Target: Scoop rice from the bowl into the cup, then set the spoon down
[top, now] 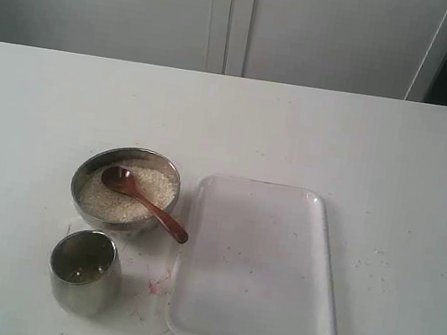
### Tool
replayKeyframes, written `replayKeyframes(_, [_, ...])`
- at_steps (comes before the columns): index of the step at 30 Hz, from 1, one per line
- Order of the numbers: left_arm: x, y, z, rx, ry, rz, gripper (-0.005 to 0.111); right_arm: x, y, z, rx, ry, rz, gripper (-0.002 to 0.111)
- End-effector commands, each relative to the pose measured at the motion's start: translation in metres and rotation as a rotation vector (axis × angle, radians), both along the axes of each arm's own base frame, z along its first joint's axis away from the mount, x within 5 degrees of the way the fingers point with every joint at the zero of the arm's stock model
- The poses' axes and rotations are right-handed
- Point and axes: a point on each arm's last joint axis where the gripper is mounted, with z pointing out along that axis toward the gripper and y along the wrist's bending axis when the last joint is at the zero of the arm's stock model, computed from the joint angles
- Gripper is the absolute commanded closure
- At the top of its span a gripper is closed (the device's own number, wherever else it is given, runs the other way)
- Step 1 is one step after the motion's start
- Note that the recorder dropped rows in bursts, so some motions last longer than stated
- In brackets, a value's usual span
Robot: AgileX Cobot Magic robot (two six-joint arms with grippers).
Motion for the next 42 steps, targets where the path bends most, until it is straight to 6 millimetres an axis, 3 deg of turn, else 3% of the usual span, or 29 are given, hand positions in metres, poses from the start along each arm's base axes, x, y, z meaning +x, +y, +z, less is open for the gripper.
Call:
replayKeyframes(1, [0.0,0.0,0.003,-0.008,-0.009,-0.007,0.092,0.003,-0.001,0.012,0.064,-0.144,-0.023,0.108])
replayKeyframes(8, [0.0,0.0,0.003,-0.008,-0.009,-0.007,0.092,0.003,-0.001,0.036,0.457,-0.432,-0.049,0.108])
replayKeyframes(12, [0.0,0.0,0.003,-0.008,-0.009,-0.007,0.092,0.002,-0.001,0.041,0.492,-0.484,-0.039,0.108])
replayKeyframes(35, [0.0,0.0,0.003,-0.008,-0.009,-0.007,0.092,0.003,-0.001,0.039,0.499,-0.463,-0.042,0.108])
replayKeyframes(39, [0.0,0.0,0.003,-0.008,-0.009,-0.007,0.092,0.002,-0.001,0.042,0.639,-0.503,-0.039,0.108])
replayKeyframes(41, [0.0,0.0,0.003,-0.008,-0.009,-0.007,0.092,0.003,-0.001,0.043,0.702,-0.429,-0.07,0.108])
replayKeyframes(42, [0.0,0.0,0.003,-0.008,-0.009,-0.007,0.092,0.003,-0.001,0.051,0.687,-0.306,-0.112,0.108])
